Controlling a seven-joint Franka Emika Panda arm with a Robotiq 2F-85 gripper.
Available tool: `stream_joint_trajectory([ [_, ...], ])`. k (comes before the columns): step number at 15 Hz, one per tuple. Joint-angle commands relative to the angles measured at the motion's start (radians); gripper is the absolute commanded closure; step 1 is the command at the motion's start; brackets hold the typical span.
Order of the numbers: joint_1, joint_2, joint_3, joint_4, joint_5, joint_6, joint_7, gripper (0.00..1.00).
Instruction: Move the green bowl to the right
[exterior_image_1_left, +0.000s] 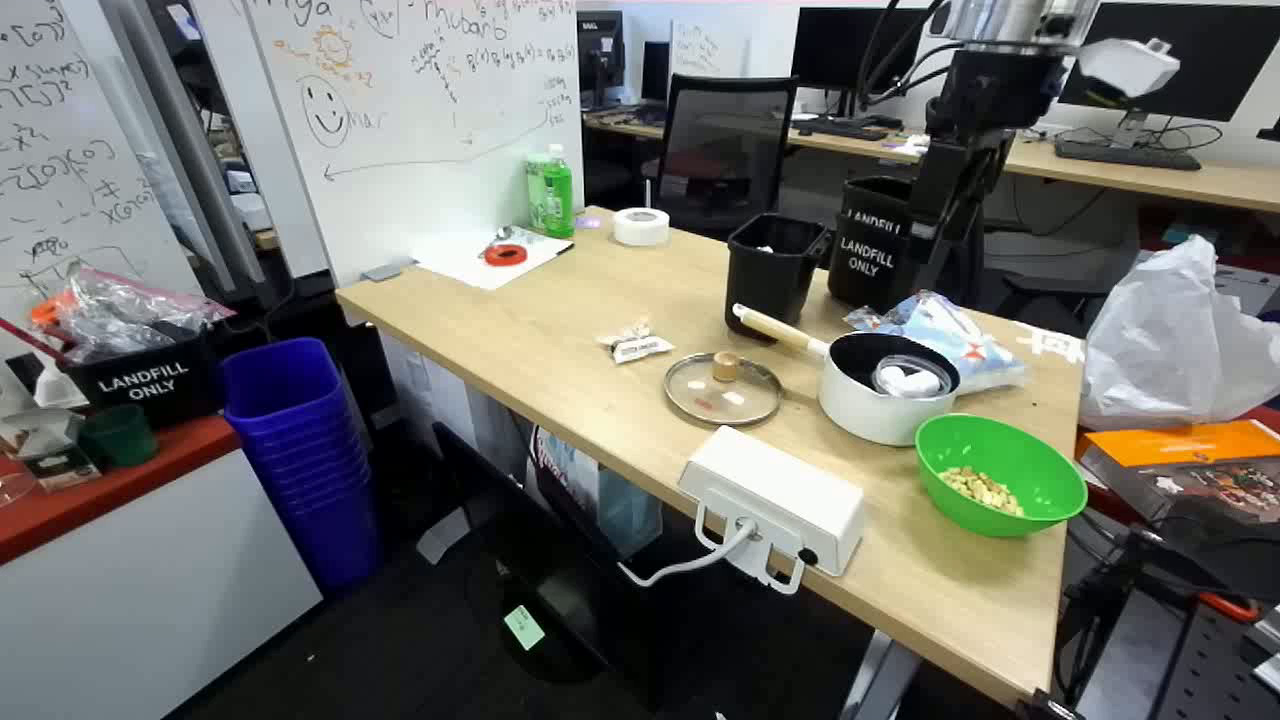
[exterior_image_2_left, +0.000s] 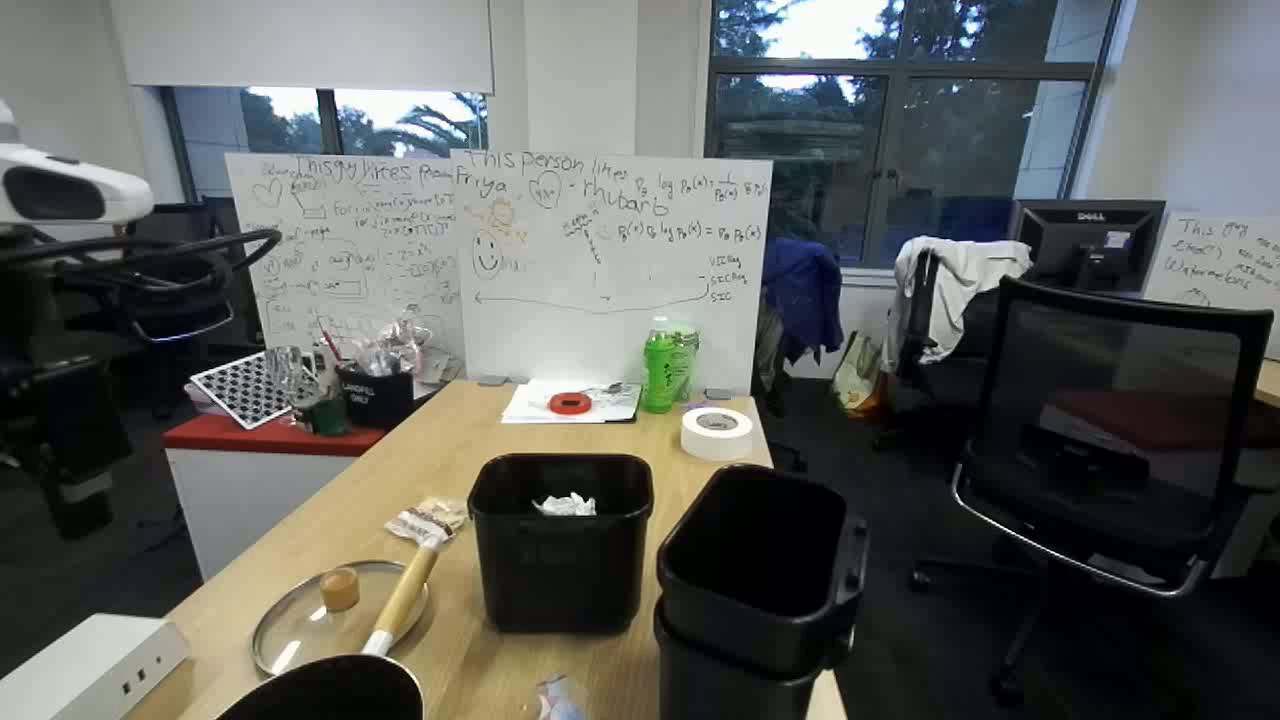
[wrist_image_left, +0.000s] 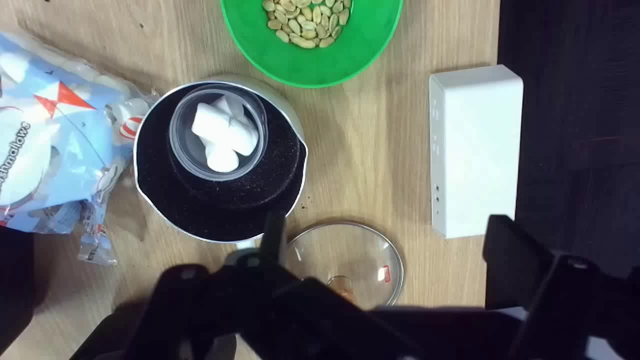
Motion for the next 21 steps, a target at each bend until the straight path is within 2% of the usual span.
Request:
stream_joint_trajectory([
  [1, -0.006, 0.000, 0.006, 0.001, 0.002, -0.002, -0.001, 0.00],
  [4, -0.020, -0.007, 0.017, -0.024, -0.035, 0.021, 0.059, 0.00],
  [7, -0.036, -0.024, 0.036, -0.060, -0.066, 0.030, 0.202, 0.00],
  [10, -0.023, -0.048, 0.045, -0.113, -0.025, 0.007, 0.287, 0.00],
  [13, -0.004, -0.064, 0.053, -0.180, 0.053, 0.077, 0.324, 0.00],
  [14, -0.013, -0.037, 0.056, -0.138, 0.021, 0.026, 0.303, 0.00],
  [21, -0.012, -0.039, 0.059, -0.144, 0.025, 0.032, 0.305, 0.00],
])
